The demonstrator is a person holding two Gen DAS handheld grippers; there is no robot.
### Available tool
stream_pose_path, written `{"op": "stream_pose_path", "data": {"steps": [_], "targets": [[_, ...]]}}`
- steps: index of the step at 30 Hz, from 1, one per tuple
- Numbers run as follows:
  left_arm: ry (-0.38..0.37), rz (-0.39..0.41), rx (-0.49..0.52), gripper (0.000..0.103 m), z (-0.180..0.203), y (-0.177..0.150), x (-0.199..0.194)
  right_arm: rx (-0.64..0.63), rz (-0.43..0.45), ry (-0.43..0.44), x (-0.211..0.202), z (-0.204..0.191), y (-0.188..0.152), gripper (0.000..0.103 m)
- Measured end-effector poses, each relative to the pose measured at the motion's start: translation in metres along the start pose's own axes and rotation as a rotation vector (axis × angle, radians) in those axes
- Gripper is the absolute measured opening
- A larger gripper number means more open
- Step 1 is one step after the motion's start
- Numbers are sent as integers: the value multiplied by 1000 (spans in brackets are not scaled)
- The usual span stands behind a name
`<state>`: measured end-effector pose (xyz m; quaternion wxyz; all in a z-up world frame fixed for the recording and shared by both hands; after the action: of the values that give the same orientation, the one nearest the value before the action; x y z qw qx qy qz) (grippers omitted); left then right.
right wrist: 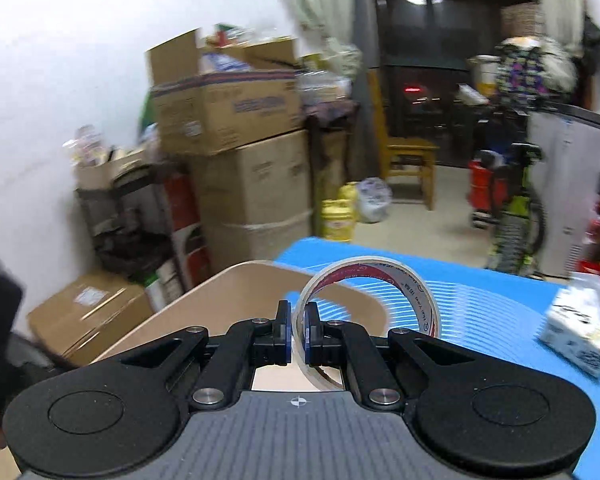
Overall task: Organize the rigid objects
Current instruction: 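Lift the tape roll into the bin and open the right gripper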
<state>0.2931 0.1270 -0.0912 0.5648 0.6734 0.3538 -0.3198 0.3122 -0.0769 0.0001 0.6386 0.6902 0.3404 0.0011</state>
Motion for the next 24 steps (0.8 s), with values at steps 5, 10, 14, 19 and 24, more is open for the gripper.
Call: {"op": "stream_pose_path", "data": {"steps": [5, 10, 14, 19, 24], "targets": [[1, 0, 0, 8, 0, 0, 0, -46, -53, 85, 18, -36, -10, 17], [-2, 0, -3, 8, -1, 1, 0, -53, -154, 147, 40, -59, -27, 17], [-2, 2, 0, 8, -1, 1, -1, -41, -267, 175, 58, -68, -48, 17], [-1, 2, 0, 8, -1, 1, -1, -31, -416, 198, 70, -70, -77, 17], [-1, 2, 0, 8, -1, 1, -1, -17, -446, 186, 66, -63, -84, 23]]}}
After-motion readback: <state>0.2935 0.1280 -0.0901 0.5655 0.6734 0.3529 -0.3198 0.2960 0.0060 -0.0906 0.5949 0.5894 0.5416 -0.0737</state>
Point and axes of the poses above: each gripper's, at about its wrist camera, not at the fingertips, and x roughly the way its jaws point, z to its right, y to its top, the point moved 7 cm from there along x, roughly the way its jaws point, and after that the axes turned 11 degrees about y, right-handed, at the moved point
